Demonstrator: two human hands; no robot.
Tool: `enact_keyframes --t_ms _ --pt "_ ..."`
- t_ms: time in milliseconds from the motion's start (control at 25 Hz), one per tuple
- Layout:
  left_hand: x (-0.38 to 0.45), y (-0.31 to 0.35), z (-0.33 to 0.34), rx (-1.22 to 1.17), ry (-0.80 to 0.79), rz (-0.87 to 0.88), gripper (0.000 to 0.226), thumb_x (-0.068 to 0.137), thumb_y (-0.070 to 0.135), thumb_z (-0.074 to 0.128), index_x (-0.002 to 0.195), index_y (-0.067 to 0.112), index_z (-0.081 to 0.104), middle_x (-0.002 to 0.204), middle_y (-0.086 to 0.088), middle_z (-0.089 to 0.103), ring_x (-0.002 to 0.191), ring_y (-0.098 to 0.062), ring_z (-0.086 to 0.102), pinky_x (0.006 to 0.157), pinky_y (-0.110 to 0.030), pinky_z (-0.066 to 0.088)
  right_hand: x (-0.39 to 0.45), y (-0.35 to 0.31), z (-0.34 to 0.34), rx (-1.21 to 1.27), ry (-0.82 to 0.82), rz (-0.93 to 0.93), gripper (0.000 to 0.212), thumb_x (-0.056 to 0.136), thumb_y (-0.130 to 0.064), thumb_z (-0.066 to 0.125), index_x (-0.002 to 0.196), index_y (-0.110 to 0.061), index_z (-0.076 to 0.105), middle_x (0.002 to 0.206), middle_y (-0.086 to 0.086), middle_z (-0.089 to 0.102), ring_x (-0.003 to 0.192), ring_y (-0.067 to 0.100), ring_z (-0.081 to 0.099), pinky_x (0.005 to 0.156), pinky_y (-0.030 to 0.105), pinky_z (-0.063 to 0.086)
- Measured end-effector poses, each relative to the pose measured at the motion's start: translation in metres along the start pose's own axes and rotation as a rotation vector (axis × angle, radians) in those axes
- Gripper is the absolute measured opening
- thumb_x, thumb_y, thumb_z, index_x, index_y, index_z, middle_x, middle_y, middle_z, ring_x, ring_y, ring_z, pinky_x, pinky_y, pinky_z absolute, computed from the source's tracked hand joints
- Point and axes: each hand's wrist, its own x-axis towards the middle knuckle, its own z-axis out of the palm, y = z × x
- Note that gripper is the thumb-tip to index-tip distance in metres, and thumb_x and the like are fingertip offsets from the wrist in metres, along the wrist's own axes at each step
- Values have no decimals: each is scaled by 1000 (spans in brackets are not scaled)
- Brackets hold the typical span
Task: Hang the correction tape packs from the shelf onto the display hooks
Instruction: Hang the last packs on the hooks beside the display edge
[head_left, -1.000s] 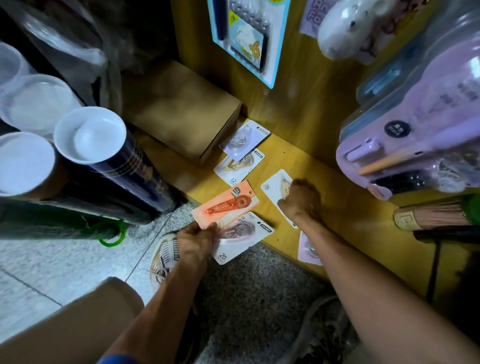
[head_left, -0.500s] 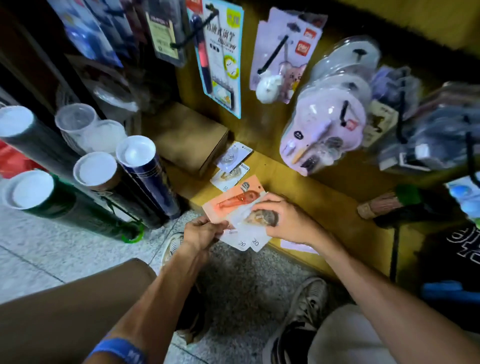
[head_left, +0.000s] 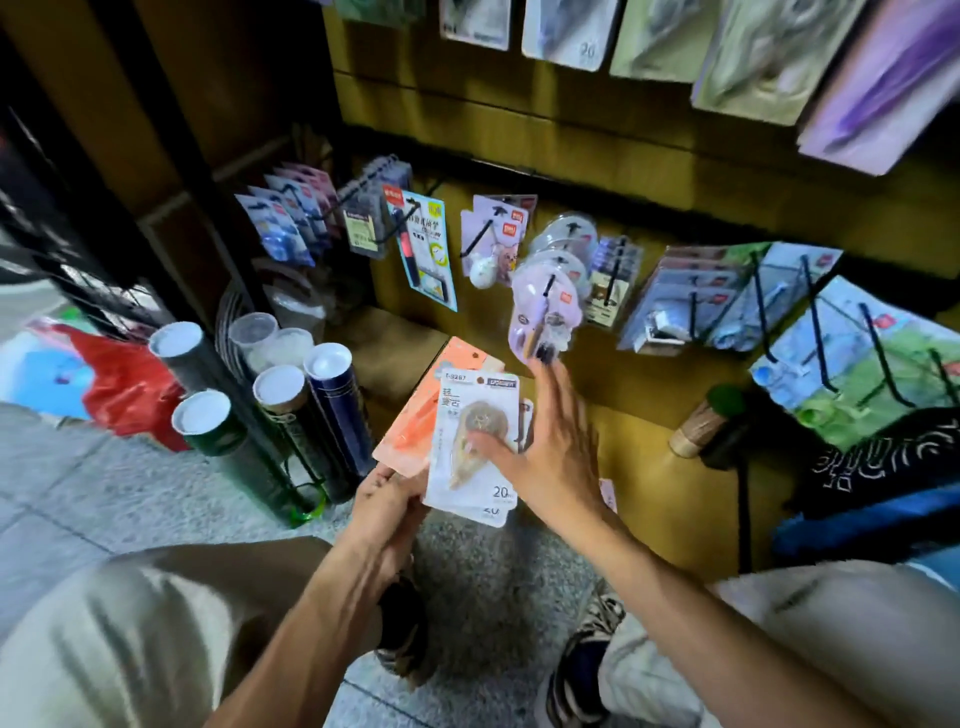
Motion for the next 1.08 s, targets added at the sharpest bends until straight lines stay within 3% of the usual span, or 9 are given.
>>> enact_keyframes --t_ms 80,160,280,440,520,600,760,920,1080 --pt "-19 9 9 6 3 54 38 81 -23 51 103 4 66 86 -4 77 76 -15 73 58 -24 57 -10 -14 -11 273 -82 387 105 64 -69 73 148 -26 27 146 4 46 132 24 45 104 36 40" --pt "-32 19 19 14 0 94 39 82 -22 52 103 7 67 89 -3 77 77 -15 73 59 -26 59 -8 -26 -22 654 -174 616 81 64 -59 81 129 -25 48 124 3 66 110 23 64 83 33 54" --pt "-47 38 40 53 -46 120 35 85 -17 54 104 10 66 87 -3 77 71 -13 72 56 -25 59 5 -39 -47 995 -162 555 34 75 -27 83 103 -18 65 107 8 75 91 20 72 66 28 56" --pt "-61 66 76 197 -190 191 31 88 -7 60 110 12 67 97 -5 76 83 -20 70 73 -36 59 24 -56 -90 1173 -75 340 39 81 -15 75 118 -16 63 113 7 73 101 26 70 85 43 58" --pt "-64 82 94 288 -230 200 27 89 -9 57 104 10 68 89 -7 76 82 -24 69 76 -39 59 35 -63 -105 1215 -54 298 49 78 -21 75 124 -17 61 115 6 73 103 26 70 87 46 57" --pt "-63 98 108 346 -224 223 25 88 -12 55 84 9 68 67 -5 68 67 -21 65 64 -32 60 48 -67 -117 1204 -46 306 41 81 -28 72 120 -19 61 116 7 72 102 25 71 84 45 58" --pt "-59 118 126 329 -139 293 47 88 -9 61 46 12 56 50 -3 41 47 -14 49 50 -24 55 65 -84 -138 997 -153 452 31 92 -50 59 110 -26 52 112 5 67 89 29 72 54 43 60" --pt "-59 136 132 229 -75 336 5 88 -8 62 85 -4 62 68 -12 54 55 -14 59 55 -25 58 76 -91 -155 1059 101 354 20 90 -29 70 104 -18 60 103 6 74 78 16 74 53 32 58" --pt "-52 152 129 159 -24 350 12 85 -15 59 94 -7 62 72 -10 67 56 -14 65 50 -23 55 86 -93 -172 879 186 163 13 90 -38 67 100 -33 61 103 -5 73 89 16 72 69 45 62"
